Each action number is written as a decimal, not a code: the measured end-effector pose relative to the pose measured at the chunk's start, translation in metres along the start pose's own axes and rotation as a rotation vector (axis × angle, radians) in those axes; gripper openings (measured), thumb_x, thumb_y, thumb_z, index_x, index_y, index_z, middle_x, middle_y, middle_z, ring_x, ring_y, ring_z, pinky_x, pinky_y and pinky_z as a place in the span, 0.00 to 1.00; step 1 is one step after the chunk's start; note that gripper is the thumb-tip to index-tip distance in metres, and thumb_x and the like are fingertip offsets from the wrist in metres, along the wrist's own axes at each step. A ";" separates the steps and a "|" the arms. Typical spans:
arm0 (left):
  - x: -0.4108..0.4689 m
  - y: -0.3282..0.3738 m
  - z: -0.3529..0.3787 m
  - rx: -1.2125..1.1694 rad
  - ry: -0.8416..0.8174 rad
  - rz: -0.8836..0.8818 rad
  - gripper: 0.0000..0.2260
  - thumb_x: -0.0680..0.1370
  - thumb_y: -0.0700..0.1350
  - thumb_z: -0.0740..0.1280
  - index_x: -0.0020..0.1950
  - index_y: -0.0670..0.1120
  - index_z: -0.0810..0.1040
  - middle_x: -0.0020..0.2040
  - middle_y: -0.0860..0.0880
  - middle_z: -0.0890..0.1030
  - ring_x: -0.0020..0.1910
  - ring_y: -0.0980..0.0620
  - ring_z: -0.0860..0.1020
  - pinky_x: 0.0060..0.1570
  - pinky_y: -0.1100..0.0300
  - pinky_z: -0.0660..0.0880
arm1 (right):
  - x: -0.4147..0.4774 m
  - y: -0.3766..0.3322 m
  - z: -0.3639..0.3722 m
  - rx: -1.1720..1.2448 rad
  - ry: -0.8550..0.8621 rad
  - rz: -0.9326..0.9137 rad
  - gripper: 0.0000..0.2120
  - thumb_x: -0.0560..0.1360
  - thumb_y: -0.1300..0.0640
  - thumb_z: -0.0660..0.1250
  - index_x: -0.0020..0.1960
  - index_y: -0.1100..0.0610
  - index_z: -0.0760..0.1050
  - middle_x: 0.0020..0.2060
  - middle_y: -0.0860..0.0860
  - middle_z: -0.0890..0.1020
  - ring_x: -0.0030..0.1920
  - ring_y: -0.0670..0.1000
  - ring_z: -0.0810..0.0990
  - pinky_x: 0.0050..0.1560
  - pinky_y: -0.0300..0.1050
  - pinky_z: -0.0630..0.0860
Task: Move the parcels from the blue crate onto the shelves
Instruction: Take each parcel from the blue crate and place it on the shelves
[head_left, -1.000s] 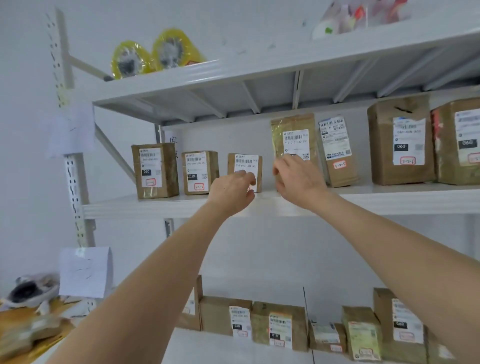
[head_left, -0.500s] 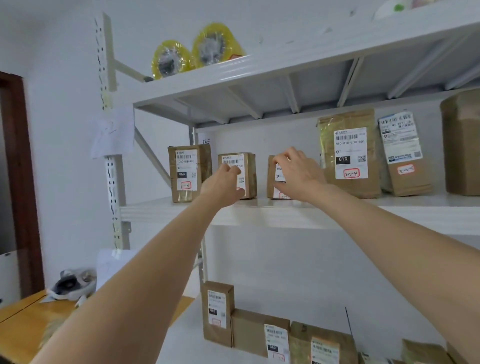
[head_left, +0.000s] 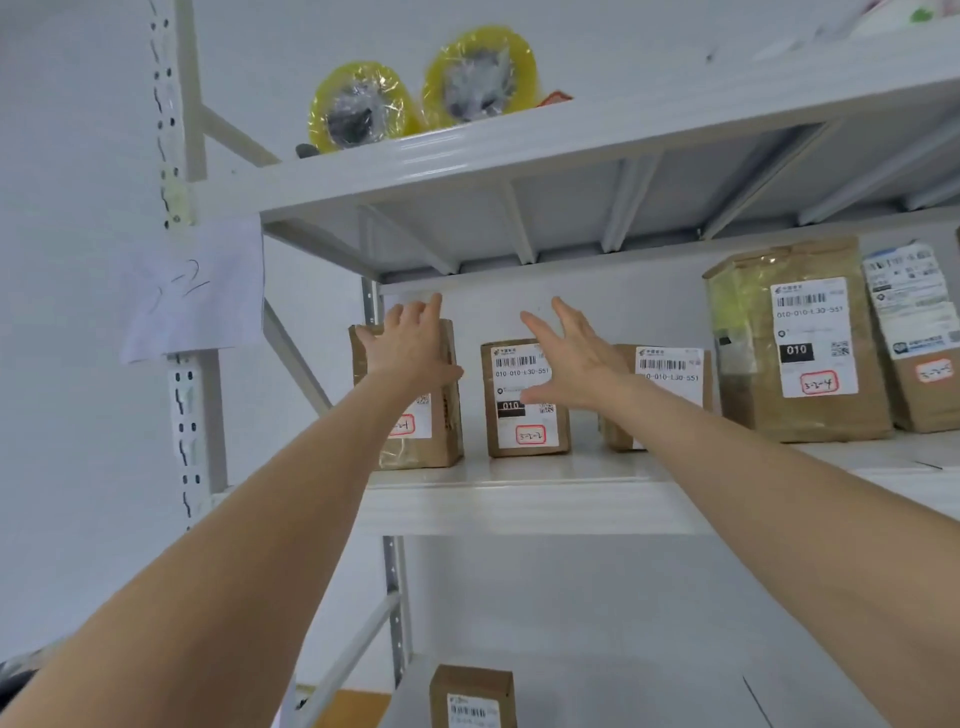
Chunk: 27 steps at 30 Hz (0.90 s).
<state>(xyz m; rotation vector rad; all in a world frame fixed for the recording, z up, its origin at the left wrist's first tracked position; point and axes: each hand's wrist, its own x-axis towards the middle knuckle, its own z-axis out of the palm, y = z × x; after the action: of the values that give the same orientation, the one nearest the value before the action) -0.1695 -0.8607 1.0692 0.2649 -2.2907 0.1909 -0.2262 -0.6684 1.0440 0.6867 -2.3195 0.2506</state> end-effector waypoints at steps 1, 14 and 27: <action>0.005 -0.005 0.004 -0.005 -0.001 -0.016 0.45 0.71 0.60 0.70 0.78 0.52 0.45 0.76 0.48 0.56 0.76 0.43 0.52 0.68 0.31 0.54 | 0.008 -0.004 0.002 0.017 -0.021 0.029 0.50 0.68 0.42 0.74 0.77 0.43 0.43 0.77 0.52 0.37 0.77 0.59 0.43 0.70 0.59 0.63; 0.039 -0.021 0.042 -0.169 -0.098 0.004 0.41 0.67 0.63 0.73 0.74 0.51 0.58 0.72 0.45 0.61 0.73 0.41 0.56 0.63 0.33 0.65 | 0.054 -0.019 0.048 0.176 -0.079 0.156 0.46 0.65 0.50 0.78 0.74 0.46 0.55 0.67 0.57 0.60 0.58 0.61 0.75 0.57 0.50 0.73; 0.028 0.162 0.012 -0.296 0.184 0.400 0.30 0.75 0.57 0.65 0.73 0.48 0.61 0.69 0.46 0.67 0.68 0.46 0.66 0.62 0.50 0.68 | -0.019 0.109 -0.041 -0.166 0.409 0.243 0.34 0.71 0.43 0.70 0.73 0.50 0.61 0.73 0.55 0.59 0.71 0.58 0.60 0.68 0.52 0.63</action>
<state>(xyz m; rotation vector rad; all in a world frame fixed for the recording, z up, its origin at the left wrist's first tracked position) -0.2367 -0.7105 1.0736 -0.3515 -2.1305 0.0719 -0.2500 -0.5541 1.0627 0.2405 -1.9966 0.2766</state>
